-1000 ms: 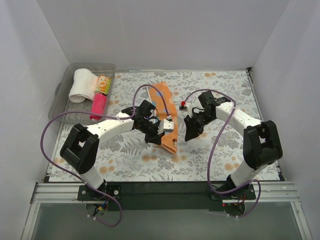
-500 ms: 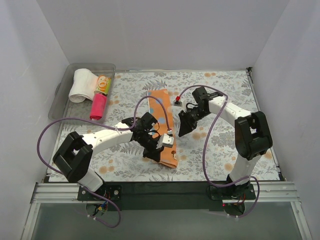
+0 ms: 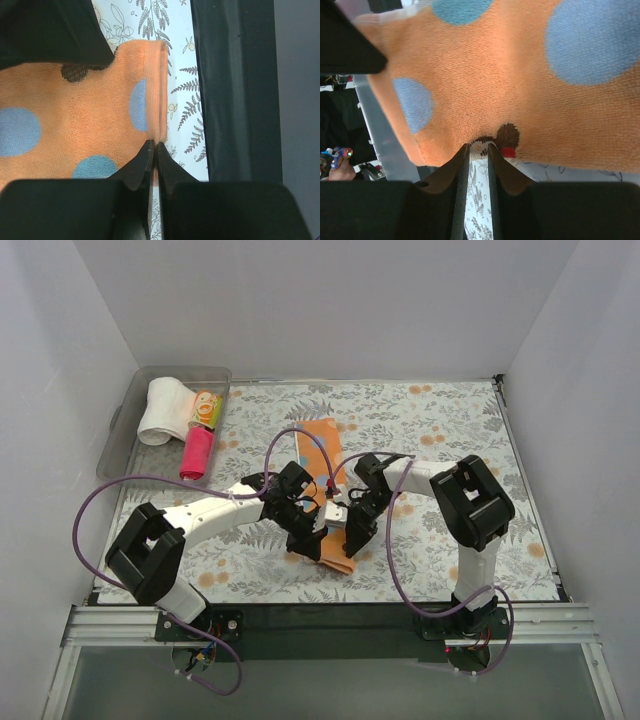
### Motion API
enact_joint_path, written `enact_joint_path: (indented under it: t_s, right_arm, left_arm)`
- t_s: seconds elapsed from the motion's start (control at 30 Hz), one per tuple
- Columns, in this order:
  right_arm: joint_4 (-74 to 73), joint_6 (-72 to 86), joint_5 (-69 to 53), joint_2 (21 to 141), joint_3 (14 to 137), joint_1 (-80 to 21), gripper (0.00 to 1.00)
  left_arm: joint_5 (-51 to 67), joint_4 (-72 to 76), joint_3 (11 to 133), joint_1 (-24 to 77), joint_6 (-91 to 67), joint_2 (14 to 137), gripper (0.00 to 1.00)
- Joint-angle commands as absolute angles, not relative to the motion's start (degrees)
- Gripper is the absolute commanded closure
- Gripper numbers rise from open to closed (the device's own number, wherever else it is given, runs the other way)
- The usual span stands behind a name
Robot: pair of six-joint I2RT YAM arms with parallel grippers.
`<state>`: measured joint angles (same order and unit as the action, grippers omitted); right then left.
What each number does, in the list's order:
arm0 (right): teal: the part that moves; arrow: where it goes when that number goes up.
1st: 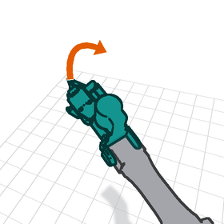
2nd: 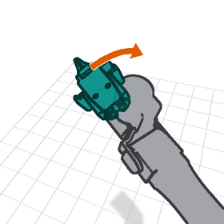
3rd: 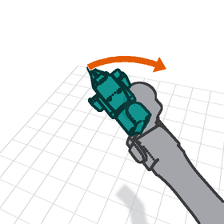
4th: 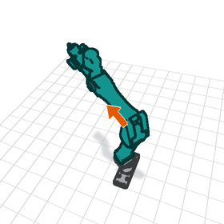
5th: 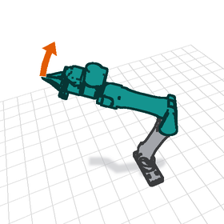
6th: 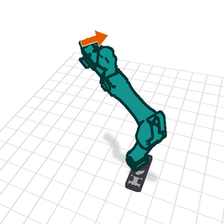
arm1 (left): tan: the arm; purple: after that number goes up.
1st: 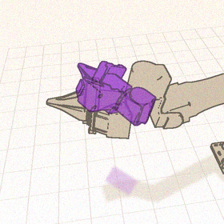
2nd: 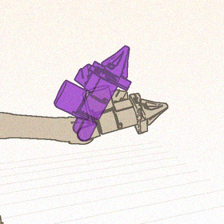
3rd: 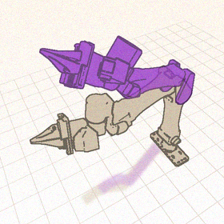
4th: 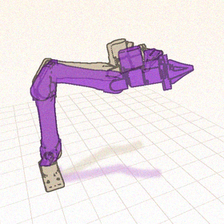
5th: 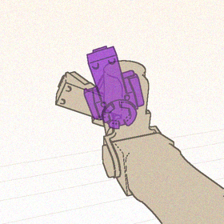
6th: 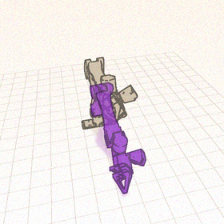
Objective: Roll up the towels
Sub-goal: Roll the towel
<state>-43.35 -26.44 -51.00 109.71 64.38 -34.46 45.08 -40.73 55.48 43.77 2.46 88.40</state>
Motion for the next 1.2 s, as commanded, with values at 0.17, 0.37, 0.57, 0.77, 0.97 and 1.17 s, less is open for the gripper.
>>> enact_joint_path:
  t_s: [0.17,0.37,0.57,0.77,0.97,1.17]
  right_arm:
    - [-40.34,-23.65,-47.82,111.54,65.22,-34.72,0.78]
    - [-43.94,-23.64,-46.93,105.4,66.97,-32.97,0.7]
    - [-47.72,-24.78,-46.07,100.38,74.61,-27.07,0.6]
    - [-47.9,-25.67,-44.65,103.17,77.17,-26.72,0.61]
    - [-47.72,-24.87,-44.83,104.77,78.4,-25.93,0.61]
    - [-47.99,-24.0,-45.52,104.5,80.33,-23.29,0.59]
  left_arm:
    - [46.32,-40.6,57.48,43.07,2.81,86.4,1.0]
    - [47.55,-42.45,59.41,41.93,2.9,86.04,1.0]
    - [49.3,-44.3,61.87,39.82,4.39,88.24,1.0]
    - [50.27,-44.04,64.77,37.36,5.01,92.1,1.0]
    - [50.45,-43.42,68.28,32.71,4.66,95.71,1.0]
    - [49.57,-40.87,69.26,30.59,4.66,99.22,1.0]
